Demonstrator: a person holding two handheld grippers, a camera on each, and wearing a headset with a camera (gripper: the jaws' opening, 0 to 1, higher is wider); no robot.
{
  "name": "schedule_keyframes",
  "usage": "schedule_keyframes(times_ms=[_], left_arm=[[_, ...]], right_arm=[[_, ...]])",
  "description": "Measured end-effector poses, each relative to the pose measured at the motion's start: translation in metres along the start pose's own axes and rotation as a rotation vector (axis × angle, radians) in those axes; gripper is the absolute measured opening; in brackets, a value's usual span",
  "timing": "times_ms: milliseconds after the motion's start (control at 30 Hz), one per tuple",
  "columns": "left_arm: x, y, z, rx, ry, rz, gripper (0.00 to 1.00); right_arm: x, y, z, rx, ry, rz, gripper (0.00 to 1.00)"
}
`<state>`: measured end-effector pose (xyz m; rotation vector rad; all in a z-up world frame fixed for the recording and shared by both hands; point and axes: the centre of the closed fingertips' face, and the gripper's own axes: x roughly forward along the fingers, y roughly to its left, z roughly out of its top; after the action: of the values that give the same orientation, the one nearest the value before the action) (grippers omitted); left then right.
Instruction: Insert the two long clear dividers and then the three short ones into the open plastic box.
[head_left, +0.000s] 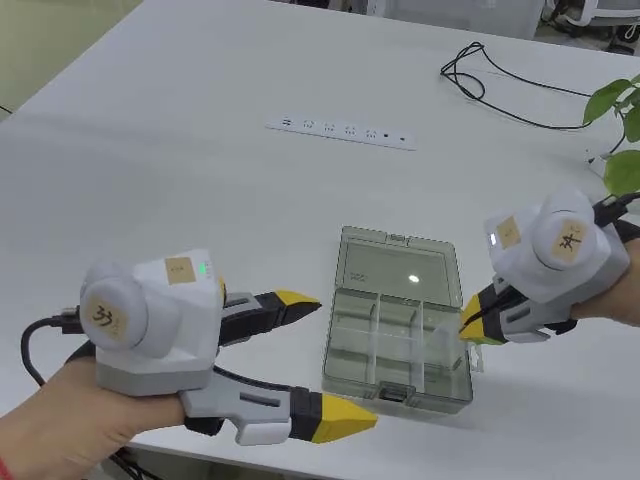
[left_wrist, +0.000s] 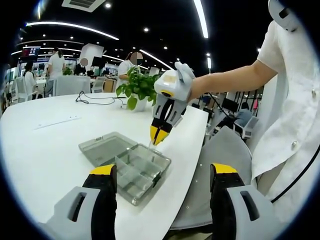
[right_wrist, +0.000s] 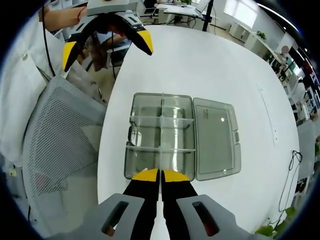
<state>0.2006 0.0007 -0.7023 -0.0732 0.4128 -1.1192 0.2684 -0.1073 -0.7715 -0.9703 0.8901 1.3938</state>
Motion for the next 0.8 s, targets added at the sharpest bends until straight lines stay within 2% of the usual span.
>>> schedule_keyframes(times_ms=[300, 533, 800], left_arm=[[0.0, 0.001, -0.001, -0.002, 0.002, 0.001, 0.77], [0.0, 0.0, 0.0, -0.003, -0.001, 0.0, 0.76], [-0.002, 0.0, 0.001, -0.004, -0.008, 0.005, 0.75]], right_arm=[[0.002, 0.0, 0.001, 0.005, 0.003, 0.001, 0.02], [0.006, -0.003, 0.001, 0.04, 0.036, 0.026, 0.02], [0.012, -0.001, -0.001, 0.034, 0.063, 0.046, 0.02]])
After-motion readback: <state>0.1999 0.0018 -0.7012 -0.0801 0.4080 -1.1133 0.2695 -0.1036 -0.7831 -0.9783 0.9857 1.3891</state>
